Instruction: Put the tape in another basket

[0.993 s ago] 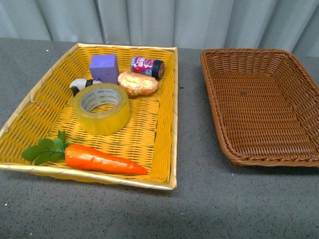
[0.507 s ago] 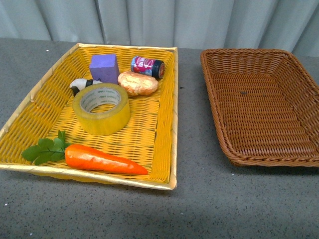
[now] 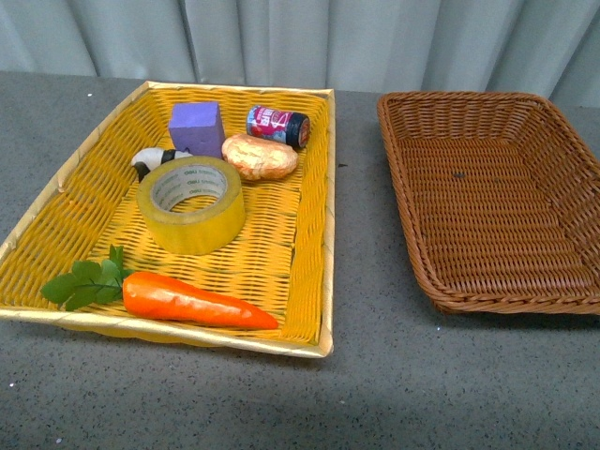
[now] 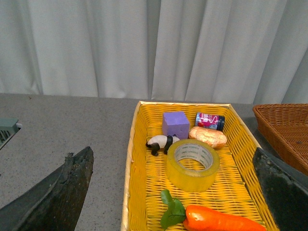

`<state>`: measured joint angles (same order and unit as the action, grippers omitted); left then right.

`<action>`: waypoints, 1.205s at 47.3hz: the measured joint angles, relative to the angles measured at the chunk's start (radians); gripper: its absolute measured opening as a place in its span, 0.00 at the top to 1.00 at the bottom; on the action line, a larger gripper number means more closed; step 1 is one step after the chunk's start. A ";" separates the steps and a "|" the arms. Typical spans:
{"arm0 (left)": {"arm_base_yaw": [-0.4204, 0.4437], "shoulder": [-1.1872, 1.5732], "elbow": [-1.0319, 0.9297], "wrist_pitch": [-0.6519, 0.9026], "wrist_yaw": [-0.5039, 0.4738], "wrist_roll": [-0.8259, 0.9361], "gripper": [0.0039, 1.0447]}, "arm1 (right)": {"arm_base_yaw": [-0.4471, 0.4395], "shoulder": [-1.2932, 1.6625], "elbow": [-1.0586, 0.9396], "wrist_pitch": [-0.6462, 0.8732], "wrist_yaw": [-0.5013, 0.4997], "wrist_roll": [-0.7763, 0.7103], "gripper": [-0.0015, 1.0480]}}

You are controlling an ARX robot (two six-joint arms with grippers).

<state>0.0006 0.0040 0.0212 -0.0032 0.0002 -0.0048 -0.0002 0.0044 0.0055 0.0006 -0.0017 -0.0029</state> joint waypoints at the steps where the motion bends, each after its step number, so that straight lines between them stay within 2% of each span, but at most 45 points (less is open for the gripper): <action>1: 0.000 0.000 0.000 0.000 0.000 0.000 0.06 | 0.000 0.000 0.000 0.000 0.000 0.000 0.09; 36: 0.000 0.000 0.000 0.000 -0.001 0.000 0.06 | 0.000 0.000 0.000 0.000 0.000 0.000 0.09; 40: -0.041 0.112 0.054 -0.145 -0.183 -0.098 0.06 | 0.000 0.000 0.000 0.000 0.000 0.000 0.09; 42: -0.044 0.177 0.063 -0.151 -0.221 -0.133 0.06 | 0.000 -0.001 0.000 0.000 0.000 0.000 0.09; 45: -0.052 0.323 0.069 -0.074 -0.233 -0.179 0.06 | 0.000 -0.001 0.000 0.000 0.000 0.000 0.09; 52: -0.090 0.792 0.189 0.277 -0.173 -0.267 0.06 | 0.000 -0.001 0.000 0.000 0.000 0.000 0.09; 57: -0.107 1.052 0.286 0.391 -0.154 -0.284 0.06 | 0.000 -0.001 0.000 0.000 0.000 0.000 0.09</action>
<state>-0.1066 1.0561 0.3073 0.3882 -0.1535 -0.2886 -0.0002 0.0036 0.0055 0.0006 -0.0017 -0.0029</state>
